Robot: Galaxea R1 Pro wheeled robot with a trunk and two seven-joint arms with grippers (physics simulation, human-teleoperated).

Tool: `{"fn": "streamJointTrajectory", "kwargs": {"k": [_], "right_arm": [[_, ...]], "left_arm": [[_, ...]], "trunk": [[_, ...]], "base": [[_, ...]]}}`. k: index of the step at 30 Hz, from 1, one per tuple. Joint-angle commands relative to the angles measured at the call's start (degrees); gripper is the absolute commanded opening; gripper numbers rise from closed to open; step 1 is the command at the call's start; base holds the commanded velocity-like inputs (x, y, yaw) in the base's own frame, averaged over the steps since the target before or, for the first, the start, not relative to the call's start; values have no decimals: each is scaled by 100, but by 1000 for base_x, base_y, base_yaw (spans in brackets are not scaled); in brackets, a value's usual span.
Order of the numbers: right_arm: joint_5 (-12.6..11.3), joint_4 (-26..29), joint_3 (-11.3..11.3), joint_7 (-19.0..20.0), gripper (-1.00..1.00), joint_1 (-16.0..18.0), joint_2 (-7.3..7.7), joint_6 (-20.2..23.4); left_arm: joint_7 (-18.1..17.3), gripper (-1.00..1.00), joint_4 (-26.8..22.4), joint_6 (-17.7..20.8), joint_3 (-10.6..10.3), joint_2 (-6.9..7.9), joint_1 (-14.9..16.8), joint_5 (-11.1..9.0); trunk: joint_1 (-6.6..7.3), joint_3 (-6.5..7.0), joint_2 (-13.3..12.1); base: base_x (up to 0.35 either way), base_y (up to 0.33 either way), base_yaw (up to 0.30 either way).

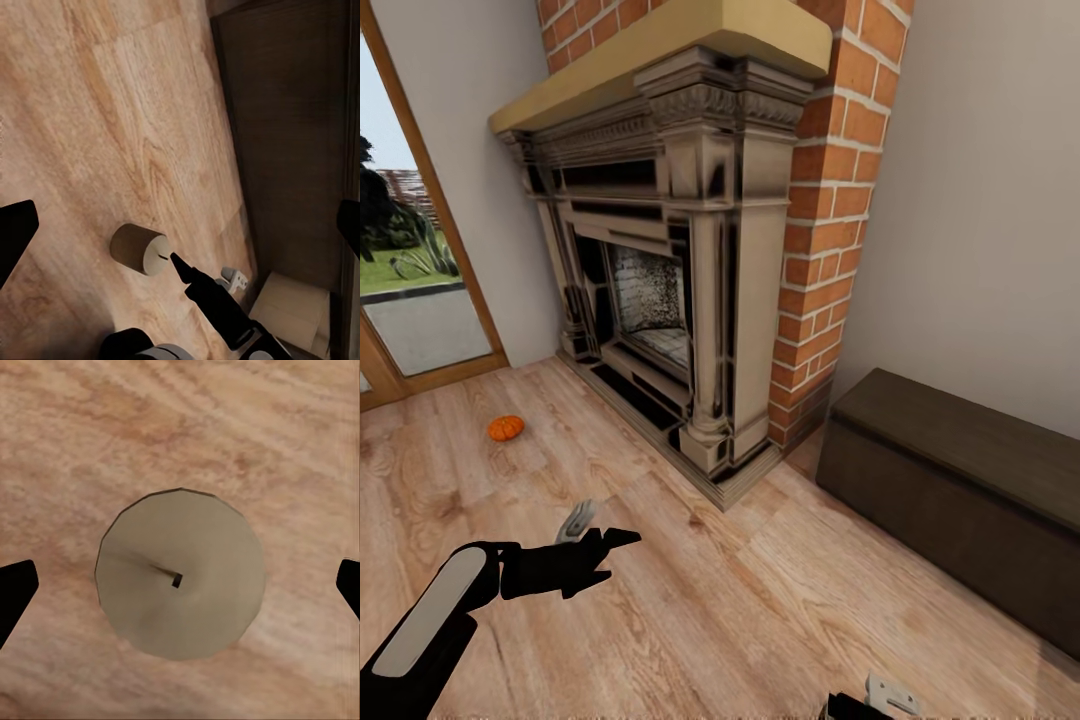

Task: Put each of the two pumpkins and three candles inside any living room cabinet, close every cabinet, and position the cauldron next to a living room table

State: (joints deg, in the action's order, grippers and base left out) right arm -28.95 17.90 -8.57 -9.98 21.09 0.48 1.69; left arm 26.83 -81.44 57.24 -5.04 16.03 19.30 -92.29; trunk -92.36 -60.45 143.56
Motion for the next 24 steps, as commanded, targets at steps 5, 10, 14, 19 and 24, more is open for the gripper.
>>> {"fn": "streamJointTrajectory", "kwargs": {"k": [5, 10, 14, 19, 24], "right_arm": [[-43, 6, -50, -40, 100, 1, 5, -168], [-42, 4, -55, -40, 100, 1, 5, -263], [-41, 3, -57, -40, 100, 1, 5, -289], [-40, 3, -57, -38, 100, 1, -1, -333], [-40, 3, -58, -36, 100, 1, -3, -344]], "left_arm": [[51, 100, -5, -2, -6, 5, 4, -74], [50, 100, -4, -2, -6, 30, 2, -377], [50, 100, -7, 1, -6, 79, -3, -523], [50, 100, -6, 0, -6, 87, -3, -548], [50, 100, -4, -2, -6, 87, -4, -553]], "trunk": [[-11, -117, 9], [-24, -228, 16], [-35, -316, 21], [-47, -427, 28], [-60, -538, 35]], "base": [[0, 0, 0], [0, 0, 0], [0, 0, 0], [0, 0, 0], [0, 0, 0]]}}
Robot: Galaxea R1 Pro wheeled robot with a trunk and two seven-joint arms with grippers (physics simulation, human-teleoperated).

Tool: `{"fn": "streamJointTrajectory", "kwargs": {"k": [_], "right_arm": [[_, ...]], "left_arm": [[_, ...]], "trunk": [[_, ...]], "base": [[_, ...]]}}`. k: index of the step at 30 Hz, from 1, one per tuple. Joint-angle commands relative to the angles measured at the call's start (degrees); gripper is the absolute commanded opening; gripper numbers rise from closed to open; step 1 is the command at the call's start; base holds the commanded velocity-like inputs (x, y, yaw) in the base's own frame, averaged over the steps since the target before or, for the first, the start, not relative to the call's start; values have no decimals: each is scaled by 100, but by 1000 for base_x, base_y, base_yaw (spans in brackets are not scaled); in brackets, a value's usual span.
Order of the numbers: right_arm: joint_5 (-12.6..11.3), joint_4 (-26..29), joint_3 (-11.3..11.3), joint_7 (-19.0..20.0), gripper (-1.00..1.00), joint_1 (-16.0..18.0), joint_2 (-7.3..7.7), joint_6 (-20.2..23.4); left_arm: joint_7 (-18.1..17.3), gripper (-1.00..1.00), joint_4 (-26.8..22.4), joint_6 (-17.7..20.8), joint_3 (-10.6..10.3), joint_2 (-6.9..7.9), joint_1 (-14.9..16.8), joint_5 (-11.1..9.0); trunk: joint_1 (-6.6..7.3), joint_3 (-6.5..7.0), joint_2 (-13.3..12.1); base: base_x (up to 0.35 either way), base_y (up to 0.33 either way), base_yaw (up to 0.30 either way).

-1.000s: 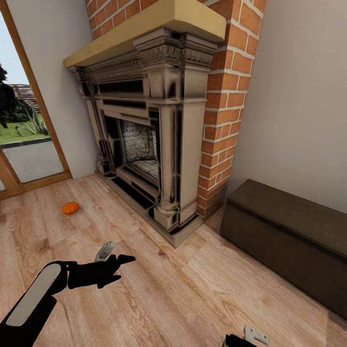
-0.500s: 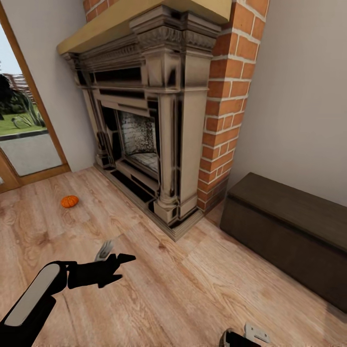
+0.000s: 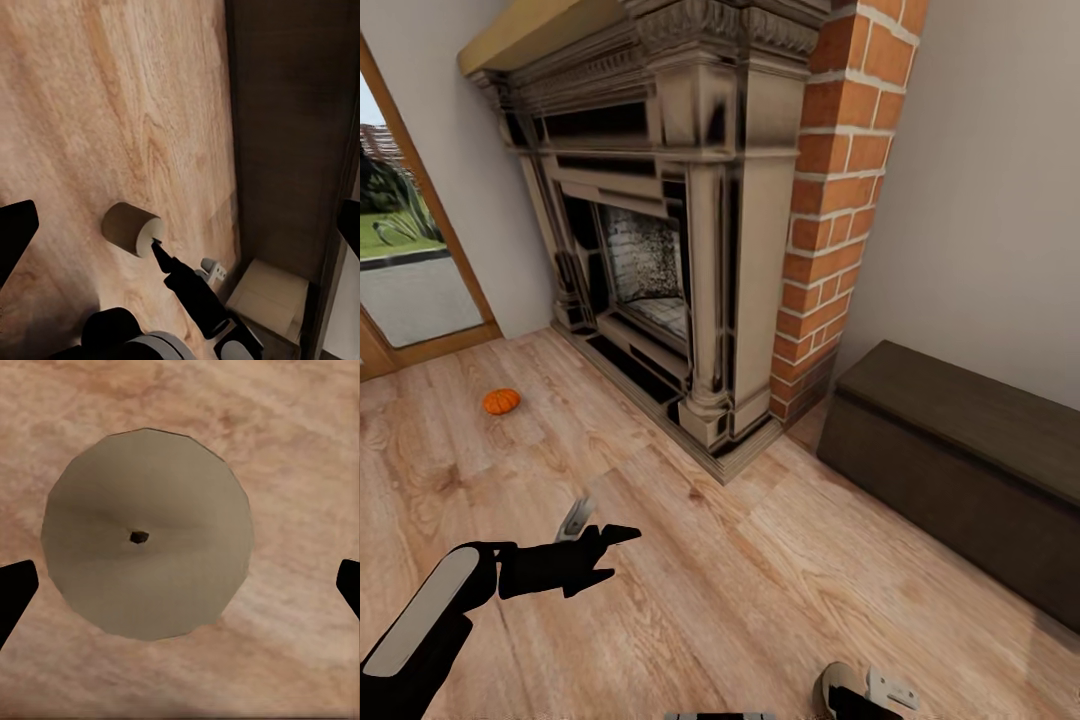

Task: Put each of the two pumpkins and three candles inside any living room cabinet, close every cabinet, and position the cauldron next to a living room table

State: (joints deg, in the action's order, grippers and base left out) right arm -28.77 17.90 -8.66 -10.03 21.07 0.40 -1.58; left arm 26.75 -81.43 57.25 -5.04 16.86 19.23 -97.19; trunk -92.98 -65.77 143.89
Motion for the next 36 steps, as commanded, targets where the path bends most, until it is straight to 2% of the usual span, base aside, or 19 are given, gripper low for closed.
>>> {"fn": "streamJointTrajectory", "kwargs": {"k": [1, 7, 11, 14, 36], "right_arm": [[-57, 3, -50, -32, 100, 2, 4, -17], [-53, 10, -82, -21, 100, 2, -4, -19], [-63, 11, -405, -17, 100, 2, -39, -61], [-66, 9, -492, -16, 100, 2, -59, -124], [-77, 3, -514, -16, 100, 2, -67, -257]], "left_arm": [[58, 100, -4, -3, -6, 3, 3, -63], [58, 100, -4, -3, -11, 2, 3, -63], [58, 100, -4, -3, -14, 2, 6, -63], [58, 100, -4, -3, -14, 2, 4, -63], [58, 100, -4, -3, -22, 2, 2, -56]], "trunk": [[-1, -28, 4], [-14, -138, 10], [-14, -138, 10], [-14, -138, 10], [-14, -138, 10]], "base": [[0, 0, 0], [0, 0, 0], [0, 0, 0], [0, 0, 0], [7, 0, 0]]}}
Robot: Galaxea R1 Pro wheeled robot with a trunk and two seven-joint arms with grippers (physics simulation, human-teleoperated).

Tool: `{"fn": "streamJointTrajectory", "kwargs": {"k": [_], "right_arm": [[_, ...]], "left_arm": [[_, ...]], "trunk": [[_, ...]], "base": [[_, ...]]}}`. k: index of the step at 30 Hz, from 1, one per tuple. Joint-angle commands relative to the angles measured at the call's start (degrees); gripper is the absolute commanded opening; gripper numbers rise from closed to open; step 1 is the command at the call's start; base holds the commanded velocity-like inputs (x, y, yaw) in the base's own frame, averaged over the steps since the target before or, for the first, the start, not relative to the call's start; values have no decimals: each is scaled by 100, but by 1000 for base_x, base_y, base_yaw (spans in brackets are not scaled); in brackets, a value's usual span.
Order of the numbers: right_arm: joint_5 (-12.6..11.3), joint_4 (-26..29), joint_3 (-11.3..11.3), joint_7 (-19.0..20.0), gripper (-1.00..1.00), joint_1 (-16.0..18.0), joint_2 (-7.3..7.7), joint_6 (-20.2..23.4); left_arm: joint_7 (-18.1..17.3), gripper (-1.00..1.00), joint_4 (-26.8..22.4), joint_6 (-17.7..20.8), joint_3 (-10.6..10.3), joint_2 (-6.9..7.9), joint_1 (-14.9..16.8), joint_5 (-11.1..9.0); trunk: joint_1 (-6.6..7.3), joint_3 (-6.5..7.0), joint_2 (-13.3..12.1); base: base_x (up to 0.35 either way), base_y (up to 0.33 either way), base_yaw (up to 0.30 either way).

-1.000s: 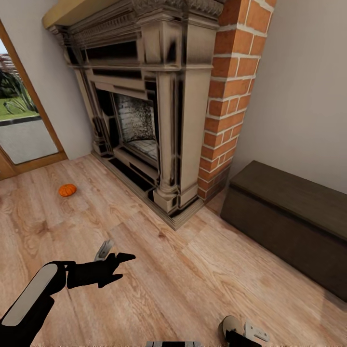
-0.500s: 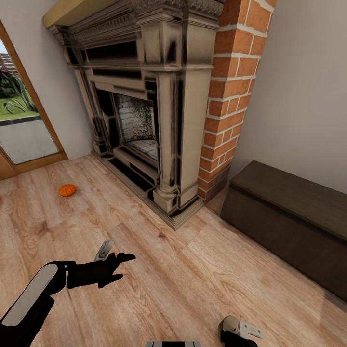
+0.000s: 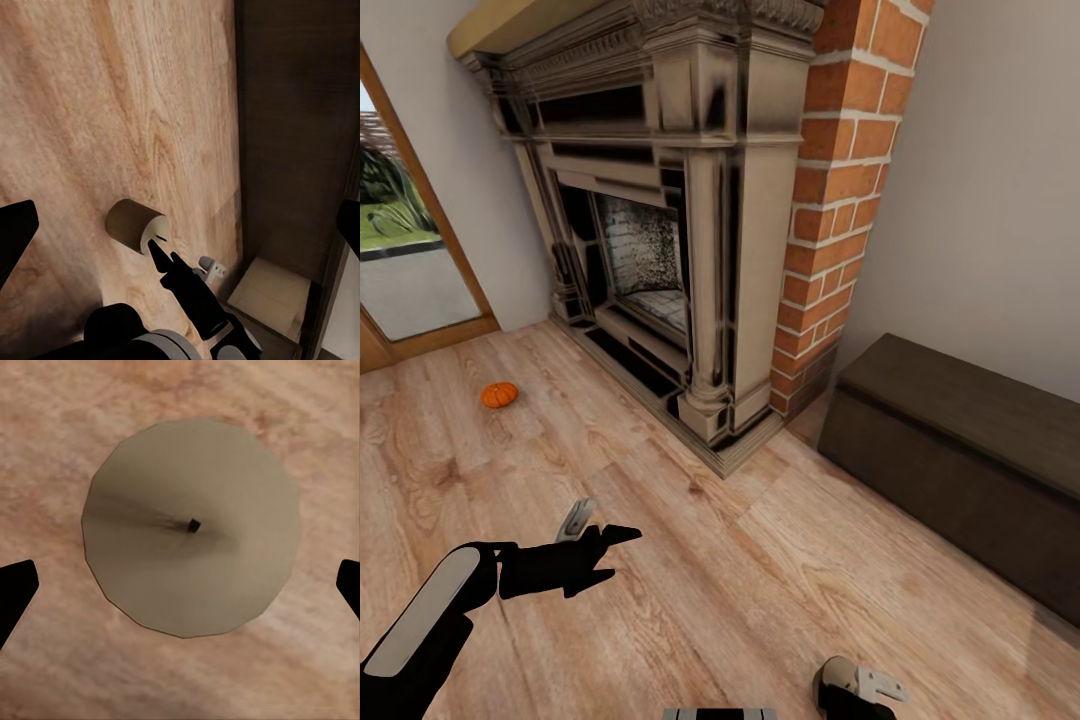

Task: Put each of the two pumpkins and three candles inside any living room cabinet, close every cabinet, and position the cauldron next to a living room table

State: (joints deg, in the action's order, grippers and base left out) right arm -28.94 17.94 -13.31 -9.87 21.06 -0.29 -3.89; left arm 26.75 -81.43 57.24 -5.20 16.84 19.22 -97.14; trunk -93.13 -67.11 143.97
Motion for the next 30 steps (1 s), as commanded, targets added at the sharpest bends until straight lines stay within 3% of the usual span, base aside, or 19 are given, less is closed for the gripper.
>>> {"fn": "streamJointTrajectory", "kwargs": {"k": [1, 19, 30], "right_arm": [[-63, -1, -49, -32, 100, 3, 3, -31], [-55, -1, -49, -37, 100, 3, 0, -42], [-52, -421, -49, -40, 100, 3, -6, -93]], "left_arm": [[58, 100, -4, -2, -6, 4, 4, -60], [58, 100, -4, -2, -16, 4, 3, -59], [58, 100, -4, -2, -15, 4, 4, -59]], "trunk": [[1, -5, 2], [1, -5, 2], [1, -5, 2]], "base": [[13, 0, 0], [85, 0, 0], [1, 0, 0]]}}
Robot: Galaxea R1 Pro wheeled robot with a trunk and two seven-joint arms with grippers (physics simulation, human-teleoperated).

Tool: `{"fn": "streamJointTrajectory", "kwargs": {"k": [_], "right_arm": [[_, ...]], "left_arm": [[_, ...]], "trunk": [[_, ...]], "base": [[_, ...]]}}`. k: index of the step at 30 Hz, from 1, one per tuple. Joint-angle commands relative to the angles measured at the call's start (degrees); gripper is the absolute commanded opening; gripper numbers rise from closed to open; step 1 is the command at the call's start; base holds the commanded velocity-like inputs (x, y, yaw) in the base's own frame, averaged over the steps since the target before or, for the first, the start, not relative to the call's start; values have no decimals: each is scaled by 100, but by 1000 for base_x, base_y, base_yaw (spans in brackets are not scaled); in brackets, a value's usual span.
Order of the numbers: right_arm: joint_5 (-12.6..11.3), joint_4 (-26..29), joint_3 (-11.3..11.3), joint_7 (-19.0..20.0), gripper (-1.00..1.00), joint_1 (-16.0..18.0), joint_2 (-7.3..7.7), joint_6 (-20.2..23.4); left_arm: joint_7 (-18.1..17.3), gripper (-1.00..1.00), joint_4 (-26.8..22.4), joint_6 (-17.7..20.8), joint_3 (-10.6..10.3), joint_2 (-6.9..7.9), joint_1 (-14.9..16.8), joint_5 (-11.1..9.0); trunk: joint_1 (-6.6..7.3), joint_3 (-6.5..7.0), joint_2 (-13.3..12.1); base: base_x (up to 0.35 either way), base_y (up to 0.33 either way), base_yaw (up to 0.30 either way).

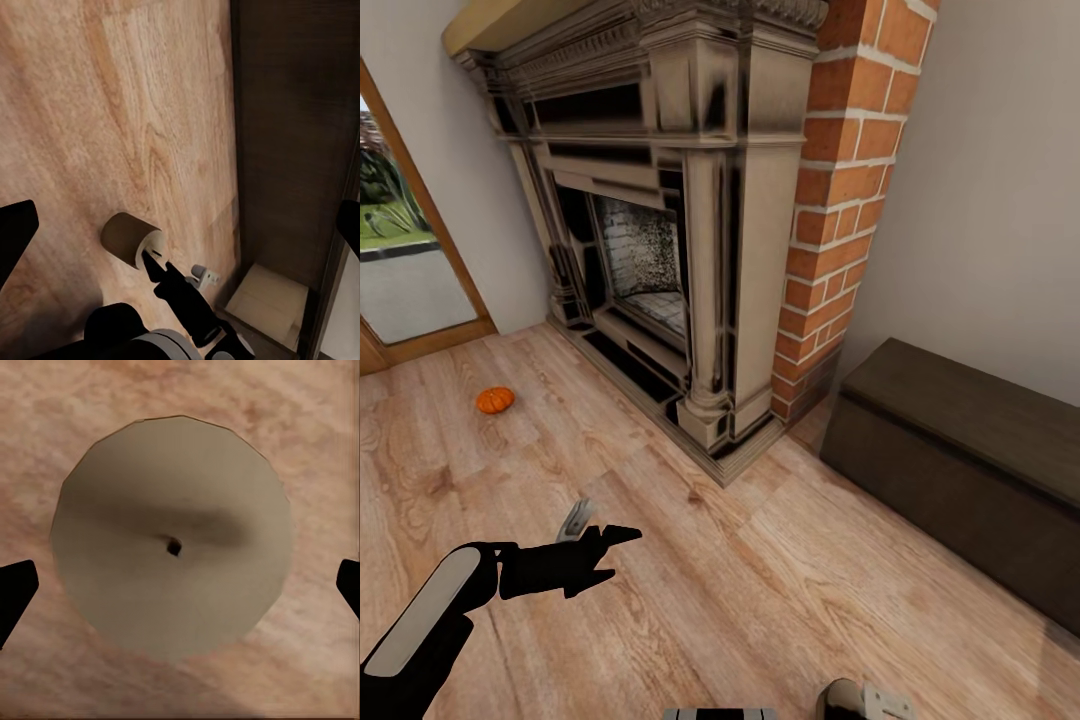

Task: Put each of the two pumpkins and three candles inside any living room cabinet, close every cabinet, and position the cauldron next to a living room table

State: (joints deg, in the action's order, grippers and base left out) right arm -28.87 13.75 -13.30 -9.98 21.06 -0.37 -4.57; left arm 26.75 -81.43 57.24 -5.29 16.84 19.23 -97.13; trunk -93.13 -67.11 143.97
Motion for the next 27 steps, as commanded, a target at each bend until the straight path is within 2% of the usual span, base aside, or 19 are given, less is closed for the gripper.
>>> {"fn": "streamJointTrajectory", "kwargs": {"k": [1, 9, 12, 27], "right_arm": [[-58, -17, -50, -29, 100, 3, 1, -38], [-57, -39, -50, -29, 100, 3, 1, -65], [-57, -39, -50, -27, 100, 3, 1, -78], [-57, -45, -55, -22, 100, 3, 1, -358]], "left_arm": [[58, 100, -4, -2, -6, 4, 3, -60], [58, 100, -4, -2, -5, 4, 2, -61], [58, 100, -4, -2, -3, 4, 2, -60], [58, 100, -4, -2, 1, 4, 2, -62]], "trunk": [[1, -5, 2], [1, -5, 2], [-7, -71, 6], [-7, -71, 6]], "base": [[0, 0, 0], [0, 0, 0], [0, 0, 0], [0, 0, 0]]}}
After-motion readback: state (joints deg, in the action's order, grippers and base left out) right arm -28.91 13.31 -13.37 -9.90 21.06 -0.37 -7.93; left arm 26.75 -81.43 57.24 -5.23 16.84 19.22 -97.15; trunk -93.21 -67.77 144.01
